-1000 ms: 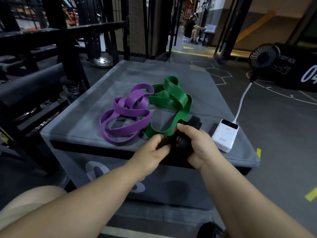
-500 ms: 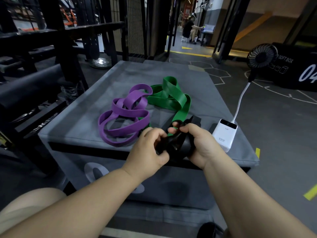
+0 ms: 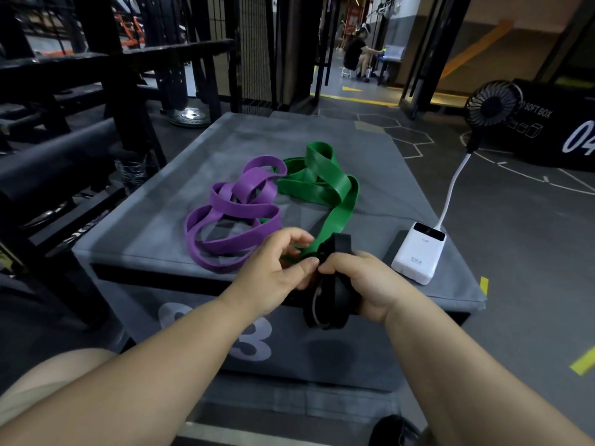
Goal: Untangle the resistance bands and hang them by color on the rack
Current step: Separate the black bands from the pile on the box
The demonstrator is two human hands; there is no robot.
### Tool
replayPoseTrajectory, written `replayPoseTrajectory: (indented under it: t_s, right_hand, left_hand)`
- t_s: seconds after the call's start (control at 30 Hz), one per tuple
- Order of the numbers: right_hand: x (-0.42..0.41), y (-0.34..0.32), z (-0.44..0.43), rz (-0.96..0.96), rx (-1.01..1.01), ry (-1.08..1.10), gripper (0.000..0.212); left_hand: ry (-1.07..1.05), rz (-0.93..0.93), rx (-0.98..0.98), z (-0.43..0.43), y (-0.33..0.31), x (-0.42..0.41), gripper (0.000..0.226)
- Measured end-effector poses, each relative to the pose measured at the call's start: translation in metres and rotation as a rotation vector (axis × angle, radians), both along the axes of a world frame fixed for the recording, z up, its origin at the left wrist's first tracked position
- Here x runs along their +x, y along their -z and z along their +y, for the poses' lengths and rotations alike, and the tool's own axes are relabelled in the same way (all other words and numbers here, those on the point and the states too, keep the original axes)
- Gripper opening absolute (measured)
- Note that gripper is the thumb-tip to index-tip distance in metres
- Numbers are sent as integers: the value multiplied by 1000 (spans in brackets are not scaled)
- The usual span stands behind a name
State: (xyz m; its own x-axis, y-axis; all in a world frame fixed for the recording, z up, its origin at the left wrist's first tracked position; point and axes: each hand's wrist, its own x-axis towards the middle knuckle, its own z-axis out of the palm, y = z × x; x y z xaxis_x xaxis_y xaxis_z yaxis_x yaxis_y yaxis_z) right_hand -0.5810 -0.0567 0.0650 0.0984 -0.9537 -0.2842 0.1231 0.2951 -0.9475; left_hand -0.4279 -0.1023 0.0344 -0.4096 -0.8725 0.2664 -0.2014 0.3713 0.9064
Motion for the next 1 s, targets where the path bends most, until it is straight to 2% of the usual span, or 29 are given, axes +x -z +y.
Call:
replayPoseTrajectory:
  t_s: [0.1, 0.23, 0.3, 0.4, 0.6, 0.8, 1.0]
  right_hand:
    - [-1, 3, 1, 2, 9, -41, 29]
    - [-4, 3, 0, 58, 31, -25, 13]
    - [-4, 3, 0, 82, 52, -5, 20]
    - [-4, 5, 0, 123, 67, -15, 28]
    - [-7, 4, 1, 73, 63, -100, 12]
    - [-9, 1, 5, -32, 69, -141, 22]
    - [-6, 1, 6, -138, 86, -125, 28]
  left_hand:
    - [91, 5, 56, 0, -2, -1, 26]
    - [104, 18, 121, -3, 0, -3, 16]
    - [92, 9, 125, -4, 1, -3, 15]
    - [68, -83, 96, -4, 1, -2, 12]
    - [96, -277, 15, -4, -7, 3, 13]
    - [125, -33, 345, -5, -3, 6, 17]
    - [34, 179, 460, -6, -4, 0, 14]
